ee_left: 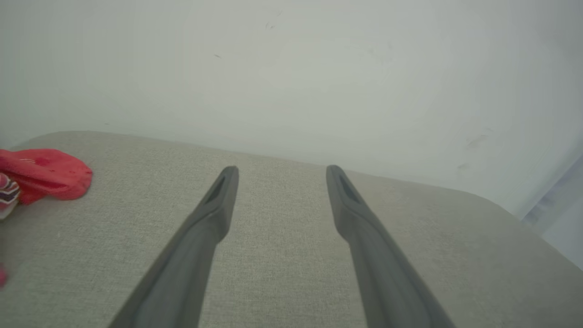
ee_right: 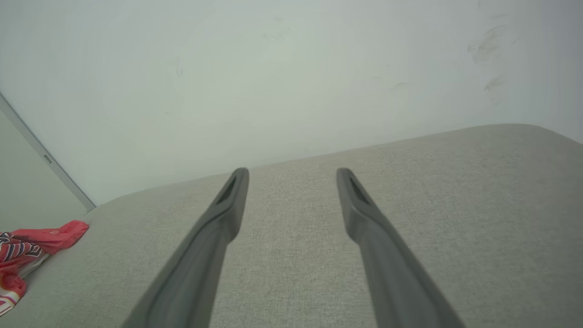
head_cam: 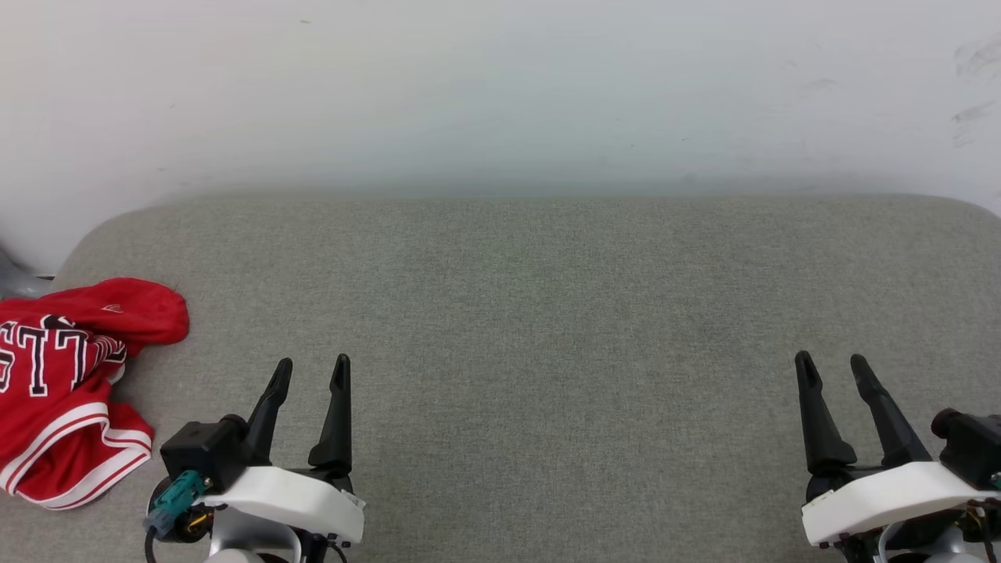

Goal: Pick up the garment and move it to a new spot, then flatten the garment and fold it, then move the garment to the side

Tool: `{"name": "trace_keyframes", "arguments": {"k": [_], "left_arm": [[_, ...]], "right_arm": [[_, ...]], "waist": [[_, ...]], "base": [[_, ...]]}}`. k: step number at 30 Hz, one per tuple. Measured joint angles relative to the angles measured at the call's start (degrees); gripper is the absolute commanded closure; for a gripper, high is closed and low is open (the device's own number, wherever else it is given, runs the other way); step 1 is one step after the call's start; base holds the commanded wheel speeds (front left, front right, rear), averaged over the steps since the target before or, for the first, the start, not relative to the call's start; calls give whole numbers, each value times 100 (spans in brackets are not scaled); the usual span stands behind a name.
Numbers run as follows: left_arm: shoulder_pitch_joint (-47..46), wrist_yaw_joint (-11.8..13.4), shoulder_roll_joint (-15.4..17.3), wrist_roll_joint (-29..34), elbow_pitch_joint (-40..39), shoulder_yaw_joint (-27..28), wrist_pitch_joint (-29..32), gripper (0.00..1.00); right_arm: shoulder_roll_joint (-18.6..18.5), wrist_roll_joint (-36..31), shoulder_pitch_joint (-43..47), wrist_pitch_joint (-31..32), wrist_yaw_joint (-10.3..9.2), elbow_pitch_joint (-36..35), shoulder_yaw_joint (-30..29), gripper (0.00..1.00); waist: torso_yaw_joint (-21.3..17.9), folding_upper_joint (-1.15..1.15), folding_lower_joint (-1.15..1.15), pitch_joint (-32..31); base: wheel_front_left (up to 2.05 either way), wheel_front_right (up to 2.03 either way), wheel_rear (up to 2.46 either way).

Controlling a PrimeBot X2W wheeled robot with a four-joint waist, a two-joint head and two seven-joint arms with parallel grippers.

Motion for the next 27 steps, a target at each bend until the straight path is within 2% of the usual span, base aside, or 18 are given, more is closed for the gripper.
{"name": "trace_keyframes", "arguments": {"k": [17,27], "left_arm": [[-4,164,137,786,104,-194,-216,0],[-8,127,109,1032,203,-199,-333,0]], "right_arm": [[1,-793,115,-81,0,-124,-77,0],[1,-1042,164,-83,0,-245,-137,0]], "waist": [[-16,0,0,9],[1,0,0,-5]], "base": [[0,0,0],[0,0,0]]}}
